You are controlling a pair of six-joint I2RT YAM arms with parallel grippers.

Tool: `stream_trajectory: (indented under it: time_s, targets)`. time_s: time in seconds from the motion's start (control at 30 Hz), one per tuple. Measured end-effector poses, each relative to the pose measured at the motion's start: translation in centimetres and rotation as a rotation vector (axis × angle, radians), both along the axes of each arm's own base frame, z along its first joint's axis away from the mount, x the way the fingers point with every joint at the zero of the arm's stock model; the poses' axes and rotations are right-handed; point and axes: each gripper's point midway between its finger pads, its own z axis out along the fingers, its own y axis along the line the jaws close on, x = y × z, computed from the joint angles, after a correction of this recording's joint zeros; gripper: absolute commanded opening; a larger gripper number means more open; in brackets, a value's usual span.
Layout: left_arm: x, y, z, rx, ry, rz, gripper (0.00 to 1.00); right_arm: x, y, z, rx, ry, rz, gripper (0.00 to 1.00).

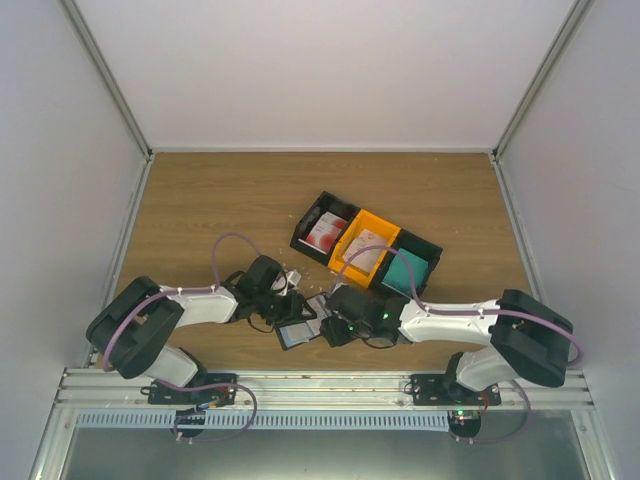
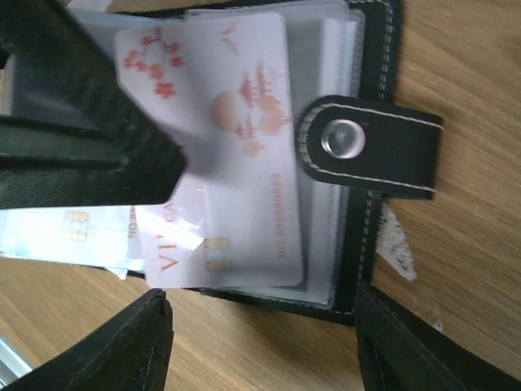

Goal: Put the credit cards into the card holder
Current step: Insert the credit card into the card holder.

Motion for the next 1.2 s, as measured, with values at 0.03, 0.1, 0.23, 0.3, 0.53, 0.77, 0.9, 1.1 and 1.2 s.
stream_trajectory:
  time_s: [0.03,0.1,0.23,0.3,0.53,0.77,0.9,1.1,1.2]
  targets:
    - [0.0,0.0,0.0,0.0,0.0,0.0,0.39,-0.1,0.2,0.1,-0.002,-0.009,0.007,0.69]
    - [0.0,0.0,0.0,0.0,0.001,0.0,0.38,-0.3,0.8,0.4,-0.013,-0.028,0.021,0.74]
    - [0.0,0.0,-0.1,-0.001,0.001,-0.001,0.36,-0.5,2.1,0.5,-0.05,-0.064,0.041,0.83]
    - [0.0,0.0,-0.1,0.0,0.001,0.0,0.35,-0.5,2.6,0.3,-0.073,-0.079,0.042,0.84]
    - [0.0,0.0,-0.1,0.002,0.003,0.0,0.34,0.8,2.7,-0.5,-0.156,-0.124,-0.038,0.78]
    - [-0.1,0.0,-0.1,0.001,-0.001,-0.007,0.37,1.4,1.7,-0.6,-0.186,-0.13,-0.136,0.67]
    - [-0.1,0.1,0.2,0.001,-0.01,-0.012,0.38,1.5,1.6,-0.7,-0.178,-0.12,-0.168,0.64]
    - [-0.3,0.4,0.4,0.012,-0.013,-0.006,0.38,1.6,1.6,-0.7,-0.17,-0.114,-0.18,0.68]
    - [-0.3,0.7,0.9,0.019,-0.025,0.001,0.4,1.6,1.6,-0.5,-0.16,-0.115,-0.179,0.73]
